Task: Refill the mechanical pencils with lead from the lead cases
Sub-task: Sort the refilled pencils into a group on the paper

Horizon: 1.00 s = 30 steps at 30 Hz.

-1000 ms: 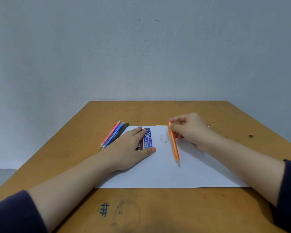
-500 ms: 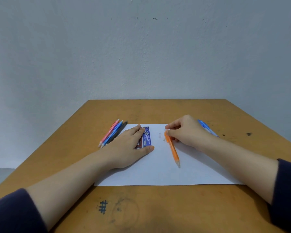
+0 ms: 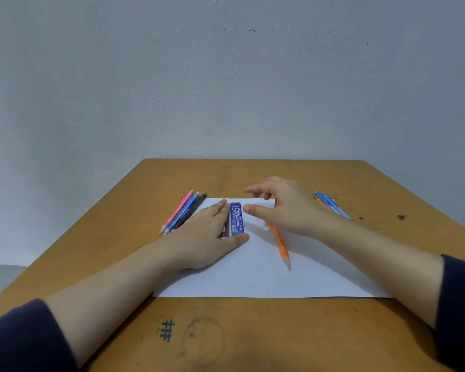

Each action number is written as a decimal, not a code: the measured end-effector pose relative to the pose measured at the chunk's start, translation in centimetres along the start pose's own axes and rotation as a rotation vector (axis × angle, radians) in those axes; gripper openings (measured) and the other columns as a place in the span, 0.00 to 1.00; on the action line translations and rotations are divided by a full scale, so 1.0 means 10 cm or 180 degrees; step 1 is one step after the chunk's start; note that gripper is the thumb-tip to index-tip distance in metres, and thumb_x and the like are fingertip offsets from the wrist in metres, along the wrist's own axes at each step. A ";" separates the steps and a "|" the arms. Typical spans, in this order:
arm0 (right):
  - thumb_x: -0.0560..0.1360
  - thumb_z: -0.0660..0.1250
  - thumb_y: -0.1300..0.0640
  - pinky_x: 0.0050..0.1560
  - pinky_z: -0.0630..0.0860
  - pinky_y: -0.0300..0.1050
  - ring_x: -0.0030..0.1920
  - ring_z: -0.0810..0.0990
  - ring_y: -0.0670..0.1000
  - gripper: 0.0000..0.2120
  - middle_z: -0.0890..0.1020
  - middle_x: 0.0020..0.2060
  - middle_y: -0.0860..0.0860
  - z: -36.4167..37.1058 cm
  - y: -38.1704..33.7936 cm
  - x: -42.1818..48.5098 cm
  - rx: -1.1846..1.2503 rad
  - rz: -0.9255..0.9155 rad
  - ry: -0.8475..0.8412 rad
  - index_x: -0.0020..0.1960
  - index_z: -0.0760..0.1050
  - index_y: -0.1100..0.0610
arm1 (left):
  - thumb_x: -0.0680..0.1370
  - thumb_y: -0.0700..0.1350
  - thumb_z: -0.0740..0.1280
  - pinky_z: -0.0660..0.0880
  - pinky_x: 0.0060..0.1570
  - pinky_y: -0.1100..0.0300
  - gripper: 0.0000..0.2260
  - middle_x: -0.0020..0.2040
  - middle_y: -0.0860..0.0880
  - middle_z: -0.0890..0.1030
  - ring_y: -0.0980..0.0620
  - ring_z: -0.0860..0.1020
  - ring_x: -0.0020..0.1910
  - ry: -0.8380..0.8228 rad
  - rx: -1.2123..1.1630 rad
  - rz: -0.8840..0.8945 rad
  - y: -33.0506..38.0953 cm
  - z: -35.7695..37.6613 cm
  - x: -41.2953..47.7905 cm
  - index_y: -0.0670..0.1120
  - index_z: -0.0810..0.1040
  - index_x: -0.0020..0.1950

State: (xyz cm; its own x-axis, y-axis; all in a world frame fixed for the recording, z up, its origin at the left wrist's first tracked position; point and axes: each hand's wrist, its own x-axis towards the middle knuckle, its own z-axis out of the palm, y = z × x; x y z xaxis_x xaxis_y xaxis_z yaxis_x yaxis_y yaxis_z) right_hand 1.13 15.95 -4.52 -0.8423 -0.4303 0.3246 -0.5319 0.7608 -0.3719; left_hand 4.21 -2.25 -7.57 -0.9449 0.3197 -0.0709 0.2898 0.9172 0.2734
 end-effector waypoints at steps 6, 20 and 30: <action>0.68 0.67 0.34 0.65 0.63 0.50 0.67 0.58 0.51 0.38 0.72 0.62 0.49 0.02 -0.05 0.24 -0.0715 0.0096 -0.1161 0.73 0.64 0.49 | 0.75 0.69 0.53 0.49 0.76 0.56 0.41 0.79 0.53 0.42 0.55 0.46 0.77 -0.0022 -0.0004 0.0073 -0.05 0.00 0.01 0.49 0.42 0.79; 0.57 0.80 0.41 0.63 0.69 0.45 0.60 0.64 0.48 0.36 0.71 0.48 0.43 0.01 -0.10 0.43 -0.0077 0.0494 -0.1266 0.60 0.72 0.48 | 0.68 0.74 0.50 0.47 0.75 0.56 0.46 0.79 0.52 0.40 0.54 0.44 0.77 -0.0245 0.0184 0.0064 0.00 -0.04 -0.03 0.52 0.40 0.78; 0.59 0.81 0.61 0.38 0.76 0.44 0.32 0.76 0.46 0.21 0.78 0.32 0.48 0.01 -0.07 0.36 0.1259 0.0366 -0.0254 0.43 0.71 0.53 | 0.72 0.71 0.54 0.45 0.75 0.56 0.43 0.79 0.52 0.40 0.54 0.43 0.77 -0.0192 0.0109 0.0045 0.02 -0.04 -0.05 0.51 0.38 0.78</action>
State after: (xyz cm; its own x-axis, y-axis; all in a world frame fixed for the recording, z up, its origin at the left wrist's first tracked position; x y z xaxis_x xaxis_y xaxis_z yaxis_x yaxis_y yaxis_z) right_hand -1.51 13.83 -3.20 -0.8940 -0.4015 0.1989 -0.4133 0.5675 -0.7121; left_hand 4.62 -2.34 -7.07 -0.9300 0.3455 -0.1252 0.3091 0.9197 0.2420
